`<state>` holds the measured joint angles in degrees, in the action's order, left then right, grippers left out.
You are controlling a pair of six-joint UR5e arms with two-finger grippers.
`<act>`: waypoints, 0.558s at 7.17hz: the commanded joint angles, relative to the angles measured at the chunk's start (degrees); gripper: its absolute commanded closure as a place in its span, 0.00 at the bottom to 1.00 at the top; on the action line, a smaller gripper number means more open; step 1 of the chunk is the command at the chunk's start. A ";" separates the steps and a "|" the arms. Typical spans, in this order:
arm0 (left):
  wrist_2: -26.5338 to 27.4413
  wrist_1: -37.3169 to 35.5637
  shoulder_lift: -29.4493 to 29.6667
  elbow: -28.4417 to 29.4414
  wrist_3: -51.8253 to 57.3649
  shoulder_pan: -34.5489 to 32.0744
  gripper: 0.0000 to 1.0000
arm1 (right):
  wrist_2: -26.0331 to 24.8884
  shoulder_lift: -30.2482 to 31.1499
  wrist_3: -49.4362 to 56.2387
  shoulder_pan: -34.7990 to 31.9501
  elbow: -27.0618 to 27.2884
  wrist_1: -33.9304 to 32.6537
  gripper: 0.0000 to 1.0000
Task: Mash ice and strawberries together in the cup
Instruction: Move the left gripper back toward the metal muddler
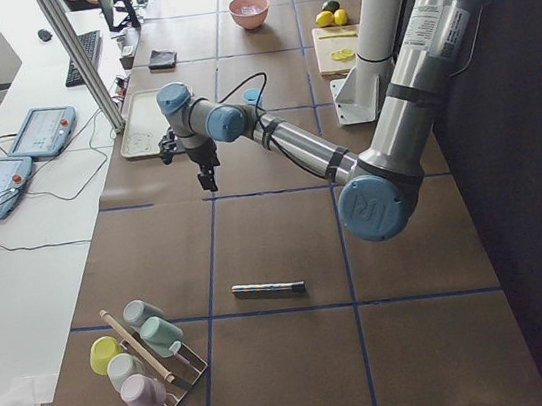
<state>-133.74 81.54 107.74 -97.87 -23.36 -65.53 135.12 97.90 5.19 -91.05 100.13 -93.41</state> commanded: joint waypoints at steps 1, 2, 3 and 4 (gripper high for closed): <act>0.06 2.03 -10.23 -0.04 11.65 -5.30 0.00 | 0.05 -0.08 -0.09 0.00 -0.02 0.24 0.01; 0.15 8.66 -13.49 1.09 10.54 -5.40 0.00 | 0.14 -0.17 -0.09 0.00 0.07 0.33 0.01; 0.32 15.42 -16.04 2.76 6.52 -5.40 0.00 | 0.14 -0.17 -0.09 0.00 0.07 0.33 0.01; 0.41 26.46 -18.16 6.86 0.74 -5.32 0.00 | 0.14 -0.17 -0.09 0.00 0.07 0.33 0.01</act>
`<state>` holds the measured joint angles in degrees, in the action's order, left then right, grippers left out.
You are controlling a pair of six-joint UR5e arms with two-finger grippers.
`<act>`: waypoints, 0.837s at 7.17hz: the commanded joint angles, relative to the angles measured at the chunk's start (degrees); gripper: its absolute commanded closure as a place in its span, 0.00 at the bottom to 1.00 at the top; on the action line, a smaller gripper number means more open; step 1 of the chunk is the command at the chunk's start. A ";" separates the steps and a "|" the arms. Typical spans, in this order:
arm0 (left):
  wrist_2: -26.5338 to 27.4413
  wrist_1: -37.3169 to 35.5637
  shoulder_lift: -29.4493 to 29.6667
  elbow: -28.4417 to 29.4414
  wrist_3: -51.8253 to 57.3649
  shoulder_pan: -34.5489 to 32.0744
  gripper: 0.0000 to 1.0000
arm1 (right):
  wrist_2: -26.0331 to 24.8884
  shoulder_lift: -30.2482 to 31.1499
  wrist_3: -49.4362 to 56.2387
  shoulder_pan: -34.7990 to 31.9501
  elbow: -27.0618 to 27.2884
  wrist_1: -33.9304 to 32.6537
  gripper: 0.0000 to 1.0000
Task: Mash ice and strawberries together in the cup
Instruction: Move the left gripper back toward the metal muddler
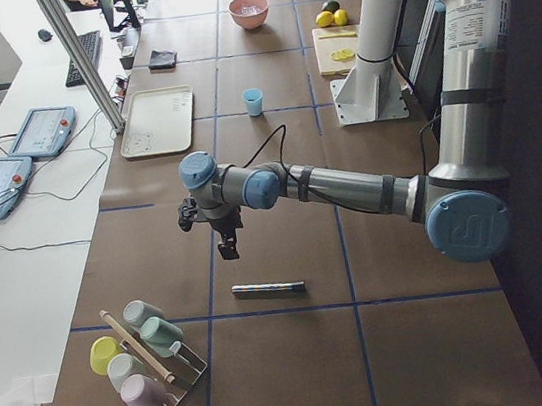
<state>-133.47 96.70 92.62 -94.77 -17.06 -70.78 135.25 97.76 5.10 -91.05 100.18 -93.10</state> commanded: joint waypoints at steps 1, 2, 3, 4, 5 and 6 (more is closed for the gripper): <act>0.31 20.63 -3.23 8.42 -13.10 0.12 0.00 | -0.16 -0.11 0.00 0.00 -0.07 0.02 0.01; 0.58 27.33 -3.06 12.47 -17.18 0.38 0.00 | -0.17 -0.02 0.00 0.09 -0.07 0.02 0.01; 0.67 29.40 -2.80 15.55 -17.31 0.56 0.00 | -0.25 -0.02 0.00 0.09 -0.16 0.02 0.01; 1.19 29.86 -2.45 17.15 -17.40 1.34 0.00 | -0.25 -0.02 0.00 0.00 -0.16 0.02 0.01; 4.50 29.78 -2.09 17.43 -17.57 3.26 0.00 | -0.25 -0.02 0.00 0.00 -0.16 0.02 0.01; 4.97 29.69 -1.48 17.52 -17.57 3.72 0.00 | -0.25 -0.02 0.00 0.09 -0.16 0.11 0.01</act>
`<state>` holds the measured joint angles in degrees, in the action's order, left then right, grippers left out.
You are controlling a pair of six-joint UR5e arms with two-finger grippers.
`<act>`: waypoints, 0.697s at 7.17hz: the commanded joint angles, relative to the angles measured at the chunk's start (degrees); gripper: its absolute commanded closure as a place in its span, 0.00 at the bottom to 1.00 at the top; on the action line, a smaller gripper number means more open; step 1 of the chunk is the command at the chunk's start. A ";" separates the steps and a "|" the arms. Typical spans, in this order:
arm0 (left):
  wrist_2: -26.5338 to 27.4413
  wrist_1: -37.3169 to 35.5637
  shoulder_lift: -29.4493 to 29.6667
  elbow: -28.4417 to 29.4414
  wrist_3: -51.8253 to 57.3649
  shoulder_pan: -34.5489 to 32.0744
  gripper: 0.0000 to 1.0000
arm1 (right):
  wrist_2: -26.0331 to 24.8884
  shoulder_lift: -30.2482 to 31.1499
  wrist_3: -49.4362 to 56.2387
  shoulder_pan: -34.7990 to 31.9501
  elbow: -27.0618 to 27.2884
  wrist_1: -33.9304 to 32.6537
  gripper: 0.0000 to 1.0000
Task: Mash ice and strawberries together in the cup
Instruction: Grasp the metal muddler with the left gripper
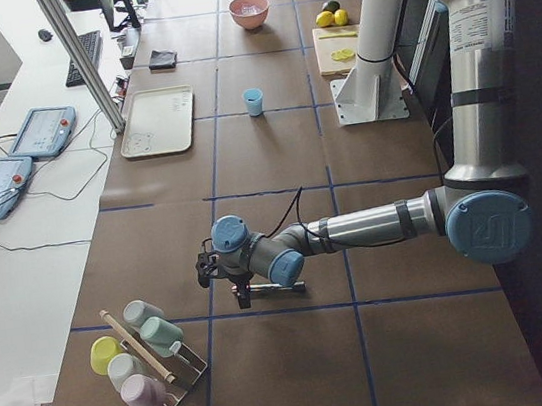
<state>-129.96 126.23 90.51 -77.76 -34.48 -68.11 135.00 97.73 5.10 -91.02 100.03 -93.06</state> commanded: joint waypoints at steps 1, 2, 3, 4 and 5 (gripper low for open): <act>1.46 0.15 0.64 0.59 -0.15 1.22 0.00 | 0.00 0.00 0.00 -0.03 -0.09 -0.02 0.01; 1.37 0.24 0.72 0.94 -0.06 1.22 0.00 | -0.09 0.00 0.09 -0.03 -0.09 -0.02 0.01; 1.37 0.33 0.72 1.03 -0.06 1.31 0.00 | -0.18 0.00 0.09 0.06 -0.09 -0.02 0.01; 1.46 2.51 0.72 2.25 -0.06 1.57 0.00 | -0.18 0.00 0.09 0.06 -0.09 -0.02 0.01; 1.46 5.66 0.81 4.35 -0.06 2.10 0.00 | -0.18 0.00 0.09 0.06 -0.09 0.07 0.01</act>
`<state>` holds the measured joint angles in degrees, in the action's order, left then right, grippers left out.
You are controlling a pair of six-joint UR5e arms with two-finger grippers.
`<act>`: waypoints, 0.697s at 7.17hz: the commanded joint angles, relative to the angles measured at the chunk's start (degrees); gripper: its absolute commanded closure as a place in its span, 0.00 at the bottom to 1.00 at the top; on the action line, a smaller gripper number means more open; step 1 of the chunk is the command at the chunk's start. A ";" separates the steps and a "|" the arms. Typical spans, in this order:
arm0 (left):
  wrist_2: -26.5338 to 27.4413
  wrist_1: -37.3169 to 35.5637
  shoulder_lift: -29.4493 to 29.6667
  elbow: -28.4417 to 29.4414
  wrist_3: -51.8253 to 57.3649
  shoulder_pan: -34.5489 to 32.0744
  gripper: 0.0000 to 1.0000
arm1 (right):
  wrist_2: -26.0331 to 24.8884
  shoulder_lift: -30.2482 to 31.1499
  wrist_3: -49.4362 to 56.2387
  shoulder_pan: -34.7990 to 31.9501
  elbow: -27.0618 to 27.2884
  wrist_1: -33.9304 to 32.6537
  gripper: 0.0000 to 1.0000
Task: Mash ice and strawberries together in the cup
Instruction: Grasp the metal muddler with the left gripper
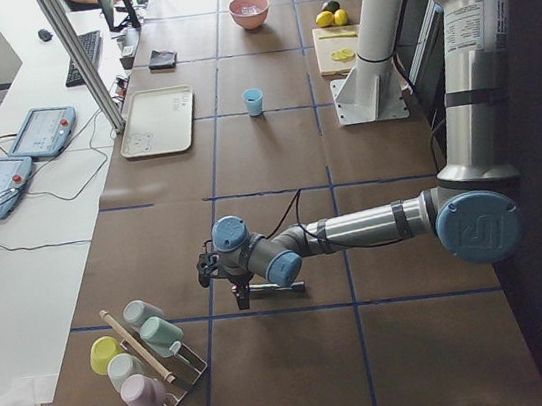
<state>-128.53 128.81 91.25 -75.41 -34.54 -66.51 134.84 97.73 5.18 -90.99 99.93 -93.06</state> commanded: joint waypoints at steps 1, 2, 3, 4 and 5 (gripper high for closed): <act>-0.05 4.07 0.68 2.89 -0.08 0.67 0.00 | -0.10 0.00 0.00 0.02 0.00 0.07 0.01; -0.14 4.25 0.77 2.82 -0.08 0.68 0.00 | -0.19 0.00 0.00 0.02 0.00 0.07 0.01; -0.14 4.43 0.77 2.64 0.00 0.68 0.00 | -0.19 0.00 0.00 -0.07 0.00 -0.02 0.01; -0.23 4.95 0.77 2.64 -0.08 0.85 0.00 | -0.19 0.00 0.09 -0.07 -0.09 -0.02 0.01; -0.14 5.13 0.68 2.55 -0.08 1.11 0.00 | -0.10 0.00 0.18 0.02 -0.87 0.16 0.01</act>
<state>-128.70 133.59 91.98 -72.79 -34.61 -65.65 134.67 97.73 5.27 -91.02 99.67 -93.03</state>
